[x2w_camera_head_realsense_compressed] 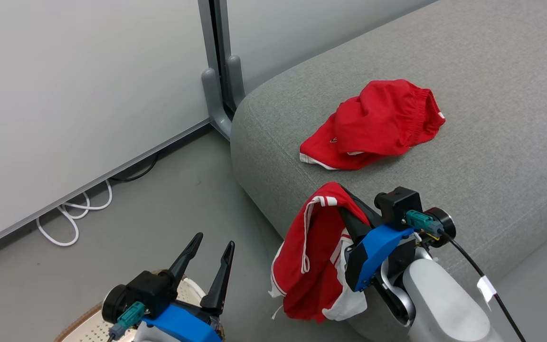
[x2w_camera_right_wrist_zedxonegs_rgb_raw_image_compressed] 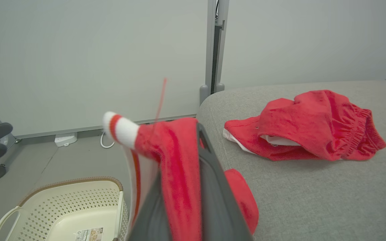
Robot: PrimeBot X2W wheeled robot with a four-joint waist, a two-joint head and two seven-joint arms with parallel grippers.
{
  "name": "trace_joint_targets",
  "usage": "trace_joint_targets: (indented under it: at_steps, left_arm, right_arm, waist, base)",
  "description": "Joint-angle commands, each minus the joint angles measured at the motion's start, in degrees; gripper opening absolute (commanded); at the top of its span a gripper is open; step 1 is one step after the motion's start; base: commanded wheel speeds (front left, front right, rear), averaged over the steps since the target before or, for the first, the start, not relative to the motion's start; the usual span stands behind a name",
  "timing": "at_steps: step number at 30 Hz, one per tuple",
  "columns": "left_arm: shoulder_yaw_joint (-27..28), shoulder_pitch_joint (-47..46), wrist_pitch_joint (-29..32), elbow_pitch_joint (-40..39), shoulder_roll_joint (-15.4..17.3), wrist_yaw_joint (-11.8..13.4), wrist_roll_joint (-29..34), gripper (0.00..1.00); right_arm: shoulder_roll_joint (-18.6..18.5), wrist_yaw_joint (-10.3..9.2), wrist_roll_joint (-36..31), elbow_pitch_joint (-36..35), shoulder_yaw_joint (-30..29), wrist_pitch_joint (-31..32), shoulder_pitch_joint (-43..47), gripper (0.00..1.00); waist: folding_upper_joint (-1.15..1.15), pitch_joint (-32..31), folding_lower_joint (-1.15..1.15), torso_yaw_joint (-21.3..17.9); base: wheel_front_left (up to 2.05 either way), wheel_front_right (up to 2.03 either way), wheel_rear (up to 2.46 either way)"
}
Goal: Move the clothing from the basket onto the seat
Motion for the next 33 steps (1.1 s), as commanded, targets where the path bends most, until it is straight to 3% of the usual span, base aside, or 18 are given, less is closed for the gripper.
trace_joint_targets:
  at_steps: [1,9,18,27,33]
  left_arm:
    - [0.2,-0.4,-0.2,0.0,0.2,-0.2,0.4,1.0]
    - [-0.7,-0.7,-0.2,-0.2,0.7,-0.2,-0.3,1.0]
    - [-1.5,-3.6,-0.2,-1.4,2.4,-0.2,0.5,1.0]
    - [-5.2,-10.7,-0.2,-4.4,5.5,-0.2,1.3,1.0]
    - [-7.2,-16.5,0.0,-7.9,7.4,-0.2,1.9,1.0]
  right_arm:
    - [0.1,-0.02,0.0,-0.1,0.0,-0.3,0.5,0.0]
    - [-0.3,-0.03,1.1,-0.1,-2.2,0.2,0.3,0.0]
    - [-5.4,-0.02,2.3,-1.7,-11.1,5.6,-9.5,0.0]
    - [-17.3,-0.03,1.8,-3.7,-23.2,12.7,-27.5,0.0]
    - [-25.3,-0.02,0.5,-3.5,-33.8,12.1,-34.4,0.0]
  waist:
    - [0.0,0.0,0.0,-0.3]
    - [0.0,0.6,0.0,0.4]
    - [0.0,6.0,0.0,3.8]
    - [0.0,17.0,0.0,9.4]
    - [0.0,26.2,0.0,14.1]
  base:
    - [0.0,0.0,0.0]
    - [0.0,0.0,0.0]
    - [0.0,0.0,0.0]
    - [0.0,0.0,0.0]
    - [0.0,0.0,0.0]
